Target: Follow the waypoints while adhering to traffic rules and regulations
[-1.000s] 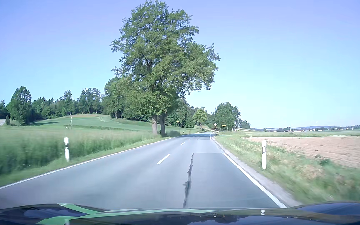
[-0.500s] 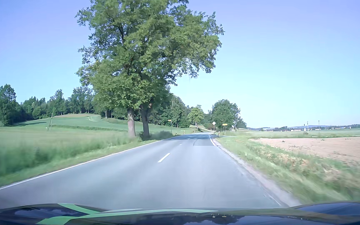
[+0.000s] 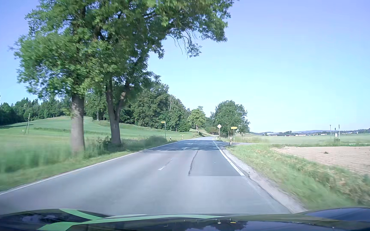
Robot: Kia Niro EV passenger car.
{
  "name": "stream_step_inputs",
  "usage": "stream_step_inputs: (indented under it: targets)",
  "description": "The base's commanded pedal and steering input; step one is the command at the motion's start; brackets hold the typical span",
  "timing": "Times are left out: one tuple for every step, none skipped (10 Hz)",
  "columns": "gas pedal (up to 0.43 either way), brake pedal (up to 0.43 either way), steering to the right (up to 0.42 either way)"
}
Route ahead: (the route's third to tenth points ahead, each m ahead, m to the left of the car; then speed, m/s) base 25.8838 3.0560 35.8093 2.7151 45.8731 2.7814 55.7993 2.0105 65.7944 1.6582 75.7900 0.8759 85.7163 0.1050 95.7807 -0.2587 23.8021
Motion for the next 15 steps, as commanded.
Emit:
stream_step_inputs:
  targets:
    - [0.150,0.000,0.006]
    - [0.157,0.000,0.005]
    - [0.177,0.000,0.005]
    - [0.189,0.000,0.004]
    - [0.209,0.000,0.002]
    - [0.209,0.000,0.002]
    - [0.209,0.000,0.001]
    - [0.197,0.000,0.001]
    - [0.138,0.000,0.000]
    - [0.118,0.000,0.001]
    - [0.098,0.000,0.000]
    - [0.067,0.000,0.001]
    - [0.039,0.000,0.001]
    - [0.047,0.000,0.001]
    - [0.079,0.000,0.001]
